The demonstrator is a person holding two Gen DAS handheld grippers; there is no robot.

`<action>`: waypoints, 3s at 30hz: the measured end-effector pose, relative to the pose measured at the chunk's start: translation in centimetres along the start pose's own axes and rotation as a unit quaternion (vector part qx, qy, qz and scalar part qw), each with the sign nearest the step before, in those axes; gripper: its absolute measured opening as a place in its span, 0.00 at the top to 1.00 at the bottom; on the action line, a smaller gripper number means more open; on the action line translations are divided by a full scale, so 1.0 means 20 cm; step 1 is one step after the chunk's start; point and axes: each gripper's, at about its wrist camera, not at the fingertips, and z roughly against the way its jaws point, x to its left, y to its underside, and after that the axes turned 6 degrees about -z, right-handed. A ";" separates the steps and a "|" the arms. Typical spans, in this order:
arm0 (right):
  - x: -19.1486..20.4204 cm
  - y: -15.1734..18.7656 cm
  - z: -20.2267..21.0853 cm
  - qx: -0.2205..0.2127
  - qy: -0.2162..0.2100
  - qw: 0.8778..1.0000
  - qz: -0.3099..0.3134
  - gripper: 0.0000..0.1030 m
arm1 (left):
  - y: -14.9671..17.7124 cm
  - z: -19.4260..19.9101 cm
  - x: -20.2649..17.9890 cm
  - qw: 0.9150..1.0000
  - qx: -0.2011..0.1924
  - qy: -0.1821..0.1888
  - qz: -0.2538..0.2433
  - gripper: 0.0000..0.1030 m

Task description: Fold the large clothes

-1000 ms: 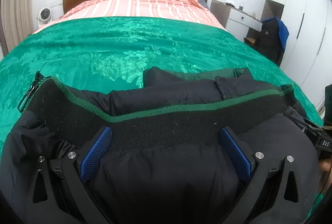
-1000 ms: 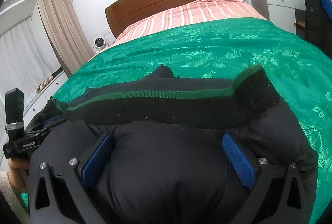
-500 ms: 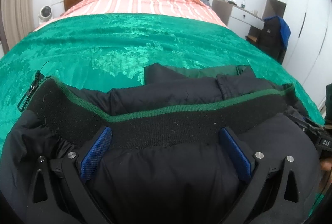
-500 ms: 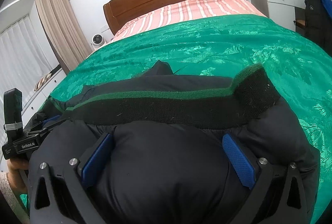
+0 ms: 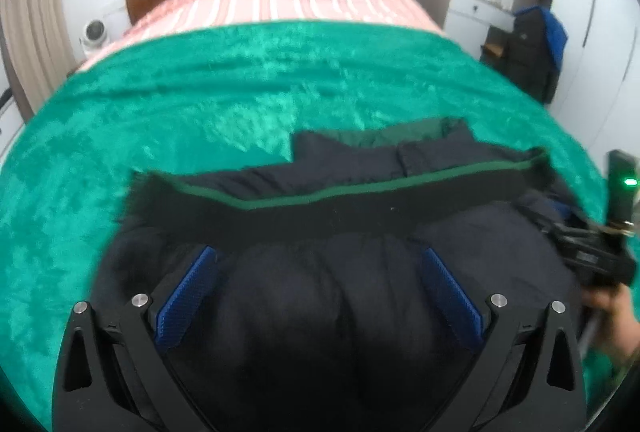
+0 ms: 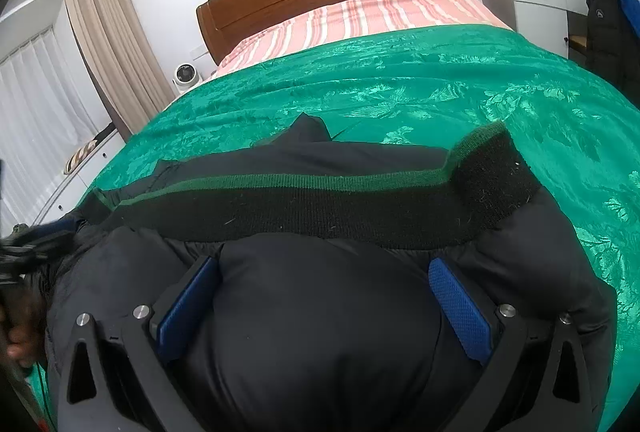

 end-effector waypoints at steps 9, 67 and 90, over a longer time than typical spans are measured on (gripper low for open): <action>-0.01 0.00 0.00 -0.001 -0.004 1.000 -0.001 0.00 | 0.26 -0.14 0.42 0.995 0.021 -0.031 0.092 0.00; -0.03 -0.02 -0.02 0.001 -0.020 1.000 -0.013 0.00 | 0.20 0.45 0.32 0.980 -0.039 -0.148 0.129 0.03; -0.04 -0.02 -0.02 -0.001 -0.025 1.000 -0.012 0.00 | 0.25 -0.16 -0.52 0.997 0.050 -0.007 -0.064 0.02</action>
